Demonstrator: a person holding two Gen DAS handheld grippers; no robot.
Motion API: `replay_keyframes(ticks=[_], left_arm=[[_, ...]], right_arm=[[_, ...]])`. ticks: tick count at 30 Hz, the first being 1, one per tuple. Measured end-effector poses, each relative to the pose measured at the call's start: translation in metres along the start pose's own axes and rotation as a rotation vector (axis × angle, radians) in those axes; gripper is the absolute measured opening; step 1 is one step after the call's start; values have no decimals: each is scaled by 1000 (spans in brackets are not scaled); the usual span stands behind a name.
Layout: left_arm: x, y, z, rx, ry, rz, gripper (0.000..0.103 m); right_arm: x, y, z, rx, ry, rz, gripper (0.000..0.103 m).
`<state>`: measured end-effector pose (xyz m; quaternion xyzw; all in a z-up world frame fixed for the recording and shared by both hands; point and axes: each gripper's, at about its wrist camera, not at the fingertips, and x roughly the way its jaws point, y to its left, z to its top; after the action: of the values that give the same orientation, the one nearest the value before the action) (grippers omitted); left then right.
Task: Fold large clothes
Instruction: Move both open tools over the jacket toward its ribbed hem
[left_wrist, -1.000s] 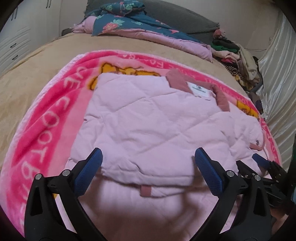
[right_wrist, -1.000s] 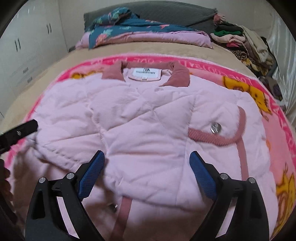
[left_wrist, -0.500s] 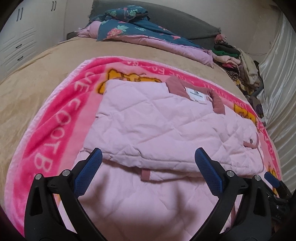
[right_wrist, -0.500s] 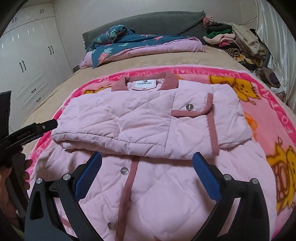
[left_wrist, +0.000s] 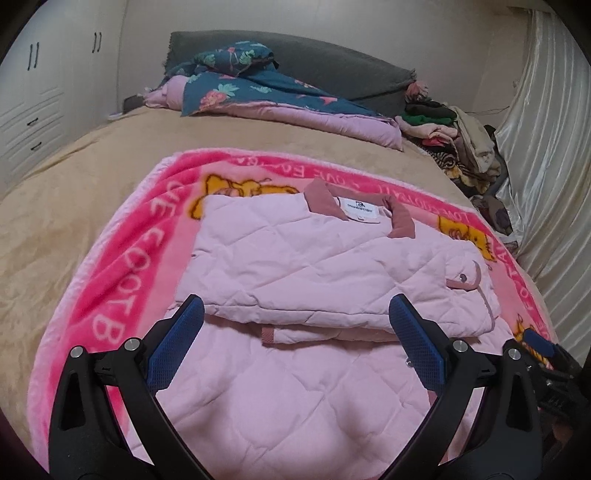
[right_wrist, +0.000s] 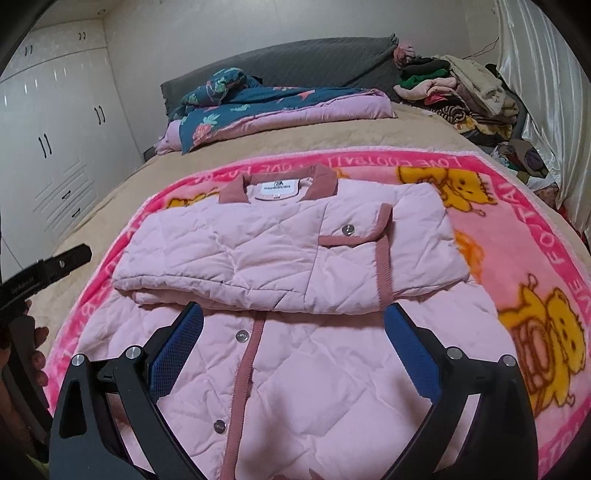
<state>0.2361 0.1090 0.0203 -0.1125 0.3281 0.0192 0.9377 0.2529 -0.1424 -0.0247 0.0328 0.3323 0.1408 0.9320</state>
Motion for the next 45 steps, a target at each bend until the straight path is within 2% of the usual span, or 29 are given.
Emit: replay_keyframes(ticks=[7,24,45], left_arm=[[-21,1,-9,-15,-2,-2,94],[-83,-8,-16,10,-64,-6,94],[-135,-17,-32,37,-102,6,94]], right_arm=[[-29,5,3,-6,-41,30,99],[-104,5,6,-1,-153,33,99],[-161,-7,-6,-6,-209,52,99]])
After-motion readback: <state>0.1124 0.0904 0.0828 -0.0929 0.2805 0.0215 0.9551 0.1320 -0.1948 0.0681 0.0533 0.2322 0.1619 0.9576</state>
